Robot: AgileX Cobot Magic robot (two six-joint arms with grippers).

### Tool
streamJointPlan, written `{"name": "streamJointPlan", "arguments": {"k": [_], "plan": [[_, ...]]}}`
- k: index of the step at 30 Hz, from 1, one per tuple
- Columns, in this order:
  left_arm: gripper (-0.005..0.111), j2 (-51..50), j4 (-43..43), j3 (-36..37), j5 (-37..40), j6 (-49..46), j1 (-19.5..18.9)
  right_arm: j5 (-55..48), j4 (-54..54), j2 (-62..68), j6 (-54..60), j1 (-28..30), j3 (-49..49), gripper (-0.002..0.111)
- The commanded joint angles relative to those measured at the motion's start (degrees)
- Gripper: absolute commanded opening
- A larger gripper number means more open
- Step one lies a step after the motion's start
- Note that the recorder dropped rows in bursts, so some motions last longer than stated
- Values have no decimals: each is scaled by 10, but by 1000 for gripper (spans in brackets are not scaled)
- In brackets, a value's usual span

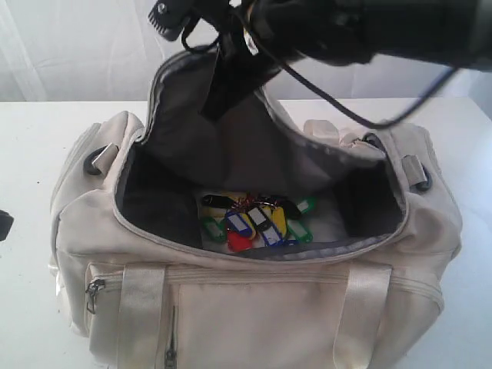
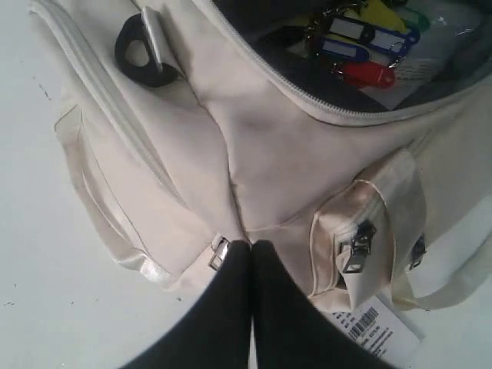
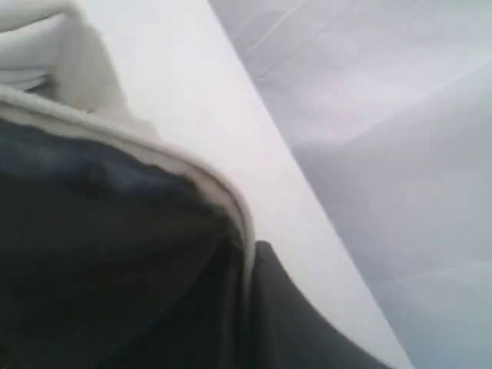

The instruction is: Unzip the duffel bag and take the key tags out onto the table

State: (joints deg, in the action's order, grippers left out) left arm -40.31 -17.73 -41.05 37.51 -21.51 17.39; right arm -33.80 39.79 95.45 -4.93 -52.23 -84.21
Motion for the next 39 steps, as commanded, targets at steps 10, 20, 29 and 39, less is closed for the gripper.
{"name": "streamJointPlan", "arguments": {"k": [10, 20, 29, 39], "plan": [[0, 4, -20, 31, -27, 21, -2, -88, -11, 217, 8, 78, -342, 77], [0, 4, -22, 31, -25, 21, -2, -203, -34, 200, 6, 78, -351, 66], [0, -13, -167, 29, -61, -74, -1, -232, -54, 194, 6, 78, -351, 59], [0, -295, -672, -64, -6, -583, -1, -233, -58, 194, -5, 78, -351, 60]]}}
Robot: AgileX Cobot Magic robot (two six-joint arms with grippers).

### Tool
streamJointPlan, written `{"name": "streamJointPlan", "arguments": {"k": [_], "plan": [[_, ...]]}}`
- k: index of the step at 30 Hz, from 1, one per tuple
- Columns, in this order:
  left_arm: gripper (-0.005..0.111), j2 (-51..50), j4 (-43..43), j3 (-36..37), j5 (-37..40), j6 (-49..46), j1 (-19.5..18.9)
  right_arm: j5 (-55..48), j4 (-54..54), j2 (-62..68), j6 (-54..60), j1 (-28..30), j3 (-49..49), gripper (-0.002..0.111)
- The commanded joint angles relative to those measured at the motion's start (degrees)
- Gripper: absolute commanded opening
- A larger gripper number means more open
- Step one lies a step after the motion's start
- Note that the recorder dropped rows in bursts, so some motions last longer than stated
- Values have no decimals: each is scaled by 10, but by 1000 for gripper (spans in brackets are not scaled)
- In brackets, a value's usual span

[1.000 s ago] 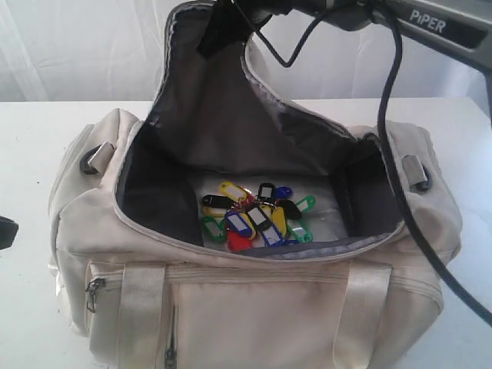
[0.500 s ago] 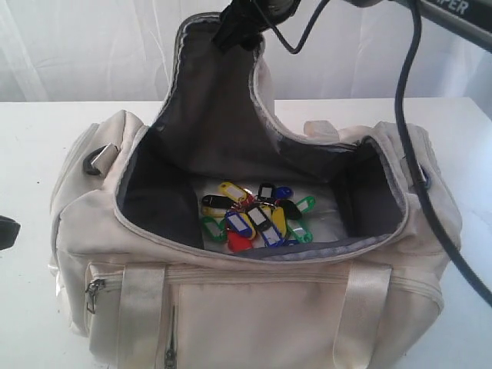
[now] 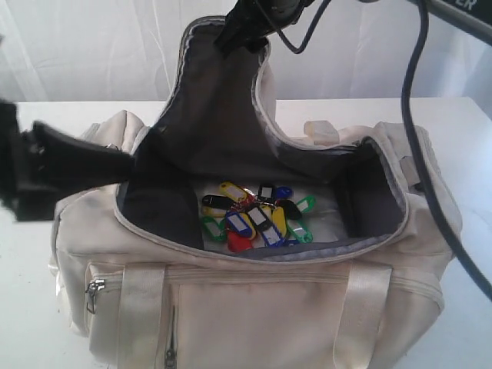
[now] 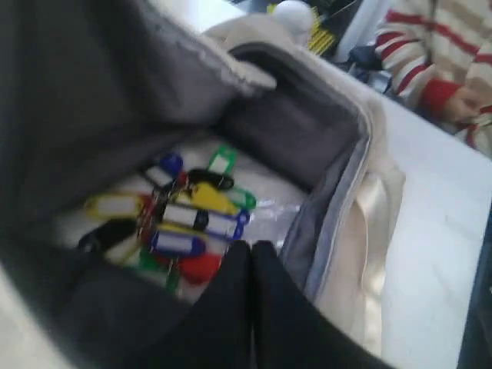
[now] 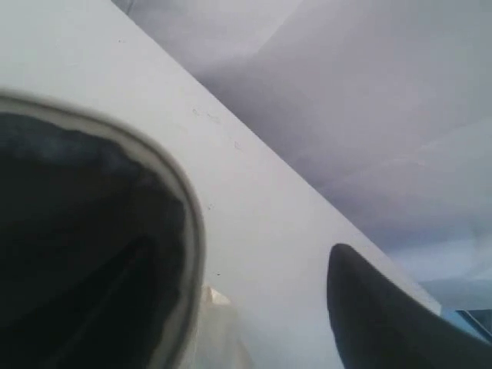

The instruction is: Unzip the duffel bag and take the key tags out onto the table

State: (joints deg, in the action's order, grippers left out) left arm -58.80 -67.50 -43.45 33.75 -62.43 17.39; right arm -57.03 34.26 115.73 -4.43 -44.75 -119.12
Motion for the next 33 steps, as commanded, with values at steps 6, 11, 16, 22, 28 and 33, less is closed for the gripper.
{"name": "streamJointPlan", "arguments": {"k": [6, 11, 16, 22, 28, 33], "plan": [[0, -281, -324, -120, -6, -361, -1, -9, -15, -9, -13, 3, -2, 60], [0, -371, -324, -207, 30, -340, -1, -26, -30, -12, -7, 3, -2, 74], [0, -418, -324, -265, -60, -299, -1, -65, -37, -38, -1, 3, -2, 74], [0, -439, -324, -296, -49, -299, -1, -93, -249, -95, 110, 3, -1, 72], [0, -439, -324, -299, -49, -299, -1, -129, -464, -107, 229, 3, 27, 27], [0, -439, -324, -299, -43, -285, -1, -129, -426, -92, 239, 3, 112, 0]]}}
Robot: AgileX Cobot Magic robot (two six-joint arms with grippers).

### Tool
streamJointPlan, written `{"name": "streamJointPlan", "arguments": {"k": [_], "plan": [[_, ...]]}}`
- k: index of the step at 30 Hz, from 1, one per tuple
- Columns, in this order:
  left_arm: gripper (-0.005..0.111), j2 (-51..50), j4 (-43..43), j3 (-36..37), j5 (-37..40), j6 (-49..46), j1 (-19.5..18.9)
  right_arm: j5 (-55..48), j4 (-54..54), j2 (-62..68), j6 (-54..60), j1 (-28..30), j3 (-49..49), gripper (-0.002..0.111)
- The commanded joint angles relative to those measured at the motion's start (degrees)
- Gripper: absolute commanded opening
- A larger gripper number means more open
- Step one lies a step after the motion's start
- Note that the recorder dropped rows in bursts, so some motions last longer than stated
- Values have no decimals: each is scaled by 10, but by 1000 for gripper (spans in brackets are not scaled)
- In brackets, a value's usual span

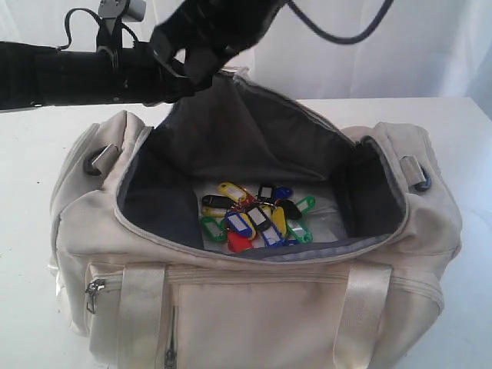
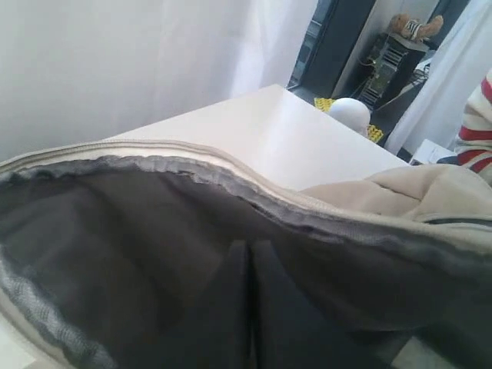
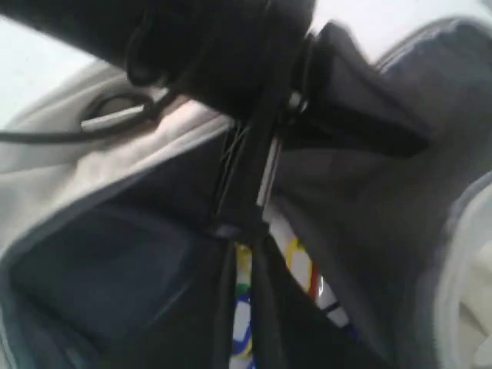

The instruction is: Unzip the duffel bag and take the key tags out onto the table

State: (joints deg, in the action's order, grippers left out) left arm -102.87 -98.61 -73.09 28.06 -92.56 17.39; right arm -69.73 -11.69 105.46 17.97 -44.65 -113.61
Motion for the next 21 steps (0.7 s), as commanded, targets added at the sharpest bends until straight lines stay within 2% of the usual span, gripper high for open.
{"name": "streamJointPlan", "arguments": {"k": [1, 5, 8, 12, 16, 21], "plan": [[0, 2, -4, -2, 14, 17, -1, -2, 71, 17, 10, 3, 74, 0], [0, 2, 25, -2, -3, 56, -1, 74, 363, 40, -172, 27, 111, 0], [0, 2, 50, -2, -41, 107, -1, 91, 488, 51, -302, 60, 111, 0], [0, 2, 124, -2, -67, 177, -1, 72, 484, 59, -304, 105, 111, 0], [0, 11, 159, -2, -45, 193, -1, 69, 468, 40, -299, 122, 111, 0], [0, 74, 195, -2, -45, 192, -2, 110, 326, -38, -184, 121, 111, 0]]}}
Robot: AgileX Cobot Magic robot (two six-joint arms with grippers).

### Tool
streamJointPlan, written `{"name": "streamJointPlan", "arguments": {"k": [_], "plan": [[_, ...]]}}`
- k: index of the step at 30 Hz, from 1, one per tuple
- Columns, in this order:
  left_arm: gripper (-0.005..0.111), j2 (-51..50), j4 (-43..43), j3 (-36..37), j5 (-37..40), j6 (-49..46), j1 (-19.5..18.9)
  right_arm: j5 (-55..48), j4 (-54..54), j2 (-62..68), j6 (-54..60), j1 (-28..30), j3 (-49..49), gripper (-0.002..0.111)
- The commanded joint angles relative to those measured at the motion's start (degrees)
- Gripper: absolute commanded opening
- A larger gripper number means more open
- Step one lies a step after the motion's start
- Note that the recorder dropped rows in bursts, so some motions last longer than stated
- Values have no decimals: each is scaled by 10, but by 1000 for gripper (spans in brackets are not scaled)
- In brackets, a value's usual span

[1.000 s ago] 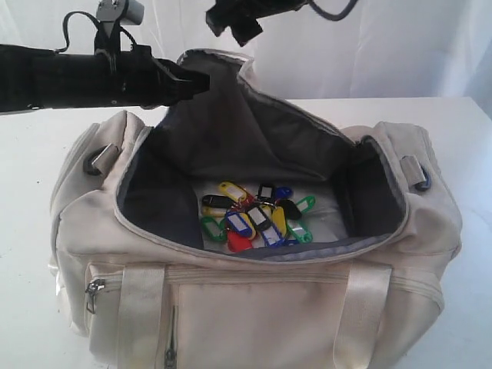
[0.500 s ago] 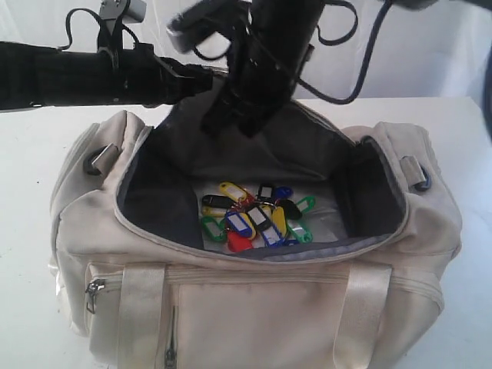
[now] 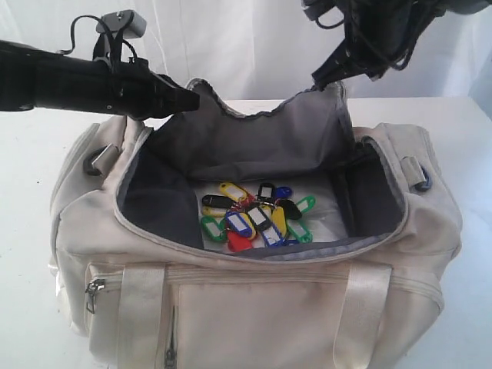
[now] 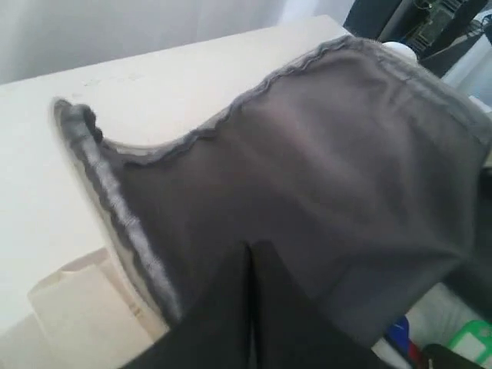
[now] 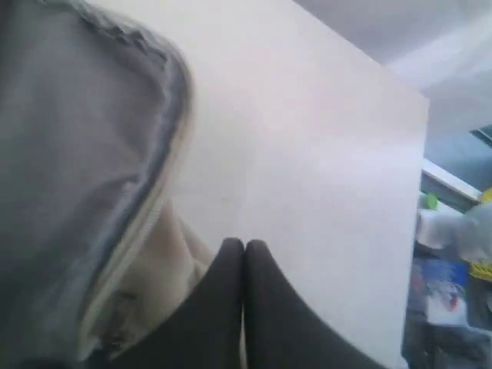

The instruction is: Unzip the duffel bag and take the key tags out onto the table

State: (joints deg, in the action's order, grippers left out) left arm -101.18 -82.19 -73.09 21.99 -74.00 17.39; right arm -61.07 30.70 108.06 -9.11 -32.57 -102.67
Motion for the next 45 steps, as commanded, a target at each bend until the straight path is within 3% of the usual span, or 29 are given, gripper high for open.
{"name": "streamJointPlan", "arguments": {"k": [1, 3, 5, 6, 8, 10, 12, 14, 17, 20, 27, 30, 38, 45], "plan": [[0, 79, 55, -2, 15, 11, -2, 16, -133, -77, 115, 0, 1, 0], [0, 127, 123, -2, 15, 55, -2, -8, -189, -104, 179, 0, 1, 0], [0, 197, 293, -2, 37, 206, -5, -48, -263, -139, 254, 0, 1, 0], [0, 240, 417, -2, 94, 304, -14, -66, -328, -155, 303, 0, 1, 0], [0, 311, 557, 22, 165, 427, -35, -89, -460, -172, 375, -1, 1, 0], [0, 397, 632, 79, 173, 502, -51, -89, -567, -175, 430, -1, 13, 0], [0, 475, 676, 140, 174, 533, -55, -89, -580, -177, 451, -8, 44, 0], [0, 543, 690, 200, 167, 537, -55, -79, -569, -175, 451, -14, 84, 0], [0, 617, 690, 299, 96, 553, -55, -10, -564, -145, 451, -33, 135, 0], [0, 661, 690, 334, 51, 586, -55, -6, -551, -96, 451, -51, 149, 5], [0, 682, 690, 334, 46, 588, -55, -13, -522, -20, 451, -85, 149, 59], [0, 681, 690, 334, 46, 588, -50, -5, -497, -2, 451, -88, 149, 74], [0, 681, 690, 334, 46, 588, -40, 23, -483, 58, 447, -88, 149, 76], [0, 681, 690, 334, 45, 588, -40, 39, -476, 117, 377, -88, 149, 72]]}}
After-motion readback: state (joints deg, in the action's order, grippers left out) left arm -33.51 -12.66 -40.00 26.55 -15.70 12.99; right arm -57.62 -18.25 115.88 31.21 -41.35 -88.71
